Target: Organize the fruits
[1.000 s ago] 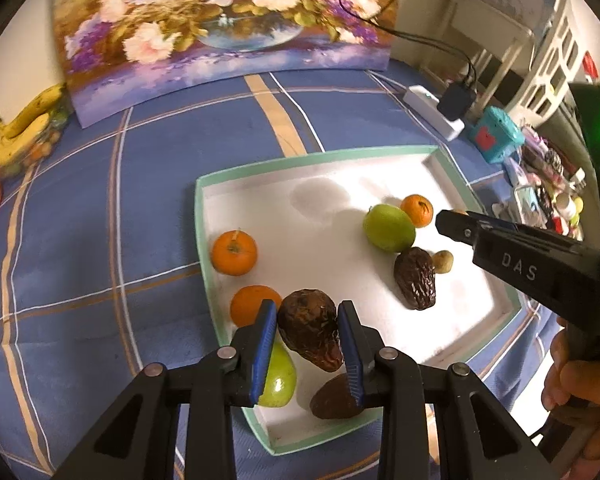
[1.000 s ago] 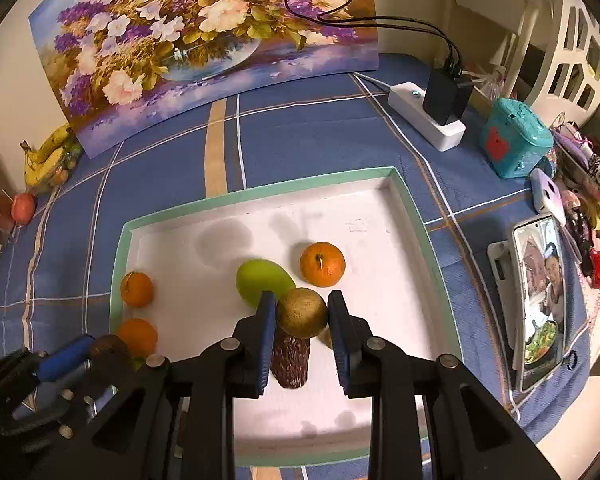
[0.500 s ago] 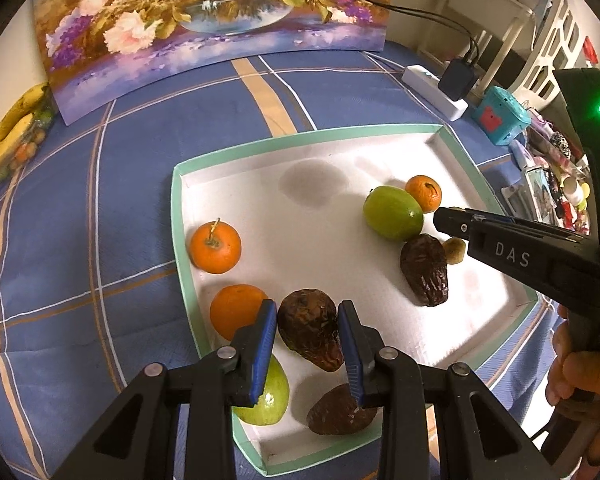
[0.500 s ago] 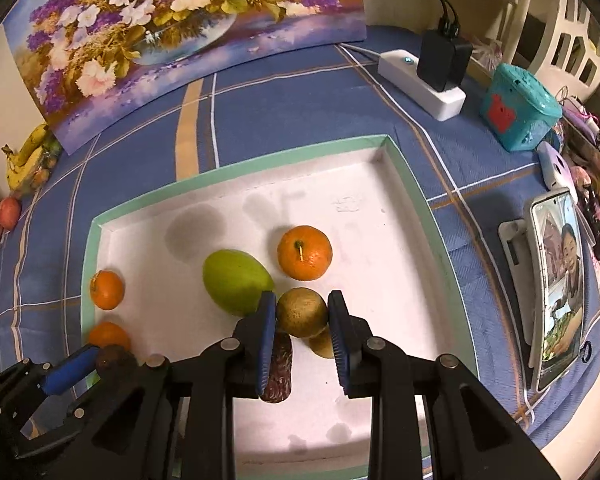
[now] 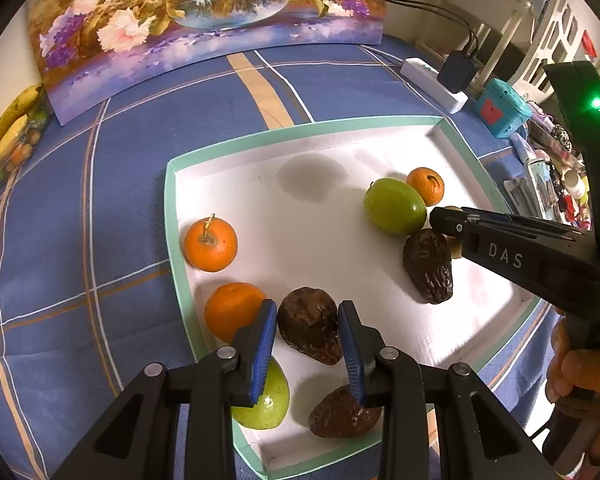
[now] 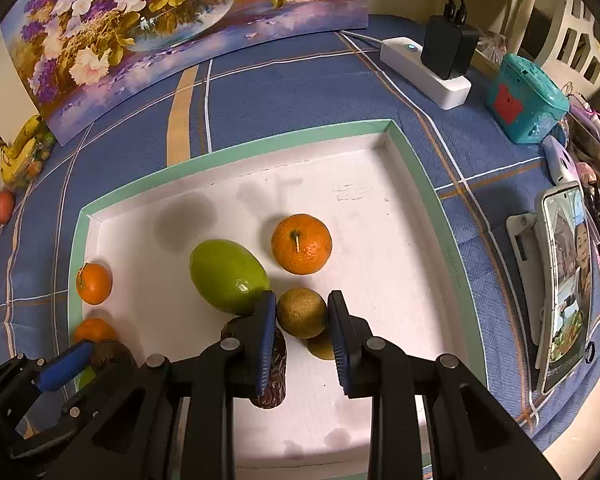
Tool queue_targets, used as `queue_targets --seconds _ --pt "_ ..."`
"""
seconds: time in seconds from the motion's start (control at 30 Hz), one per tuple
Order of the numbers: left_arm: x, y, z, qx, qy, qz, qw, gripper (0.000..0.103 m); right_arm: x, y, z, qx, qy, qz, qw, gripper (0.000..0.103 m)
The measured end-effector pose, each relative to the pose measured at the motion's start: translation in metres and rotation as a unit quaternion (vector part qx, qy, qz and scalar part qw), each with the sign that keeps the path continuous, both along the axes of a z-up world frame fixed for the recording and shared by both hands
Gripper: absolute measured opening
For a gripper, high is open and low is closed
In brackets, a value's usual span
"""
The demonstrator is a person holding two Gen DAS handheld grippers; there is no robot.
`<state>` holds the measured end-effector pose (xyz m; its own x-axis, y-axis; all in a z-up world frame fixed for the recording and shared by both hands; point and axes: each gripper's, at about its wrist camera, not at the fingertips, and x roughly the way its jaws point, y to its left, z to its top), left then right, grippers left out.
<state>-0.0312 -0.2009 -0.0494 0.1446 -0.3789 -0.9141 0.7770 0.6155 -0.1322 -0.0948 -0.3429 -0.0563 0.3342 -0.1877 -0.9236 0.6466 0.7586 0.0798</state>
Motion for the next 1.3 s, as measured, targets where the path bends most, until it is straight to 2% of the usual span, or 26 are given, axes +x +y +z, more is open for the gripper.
queue_targets --seconds 0.3,0.47,0.5,0.53,0.6,0.63,0.67,0.73,0.8,0.87,1.0,1.17,1.27,1.3 --pt "0.0 0.009 0.01 -0.017 0.012 -0.002 0.9998 0.035 -0.001 0.002 0.003 -0.007 -0.001 0.001 1.0 0.028" --pt "0.01 0.026 0.024 -0.037 0.011 0.031 0.9988 0.035 -0.004 0.007 0.009 -0.015 -0.006 0.005 1.0 0.028" --pt "0.012 0.029 0.025 -0.036 0.008 0.039 0.9986 0.04 -0.004 0.009 0.011 -0.019 -0.006 0.008 1.0 0.028" --pt "0.017 0.036 0.025 -0.029 0.0 0.059 0.9978 0.054 -0.004 0.012 0.012 -0.022 -0.007 0.01 1.0 0.028" --pt "0.027 0.049 0.024 -0.014 -0.012 0.095 0.9953 0.07 -0.005 0.019 0.014 -0.024 -0.011 0.018 0.999 0.028" --pt "0.031 0.054 0.024 -0.007 -0.017 0.109 0.9939 0.07 -0.005 0.022 0.015 -0.022 -0.014 0.022 0.999 0.029" --pt "0.035 0.061 0.023 0.002 -0.023 0.125 0.9919 0.071 -0.004 0.026 0.015 -0.02 -0.016 0.025 0.999 0.035" --pt "0.044 0.076 0.02 0.014 -0.029 0.156 0.9872 0.088 -0.001 0.035 0.015 -0.021 -0.019 0.033 0.999 0.048" --pt "0.051 0.09 0.018 0.019 -0.03 0.181 0.9828 0.099 0.002 0.046 0.016 -0.031 -0.016 0.043 0.998 0.059" --pt "0.056 0.104 0.017 0.022 -0.034 0.199 0.9791 0.1 0.005 0.053 0.016 -0.036 -0.016 0.052 0.998 0.063" --pt "0.059 0.125 0.017 0.022 -0.039 0.219 0.9747 0.103 0.006 0.068 0.016 -0.045 -0.017 0.062 0.997 0.082" --pt "0.053 0.146 0.023 0.018 -0.05 0.231 0.9715 0.103 0.003 0.08 0.017 -0.045 -0.025 0.068 0.996 0.085" --pt "0.048 0.151 0.029 0.012 -0.051 0.227 0.9724 0.103 0.001 0.09 0.019 -0.056 -0.022 0.078 0.995 0.096" --pt "0.044 0.155 0.033 0.007 -0.05 0.225 0.9731 0.103 -0.001 0.092 0.021 -0.059 -0.026 0.081 0.995 0.096"
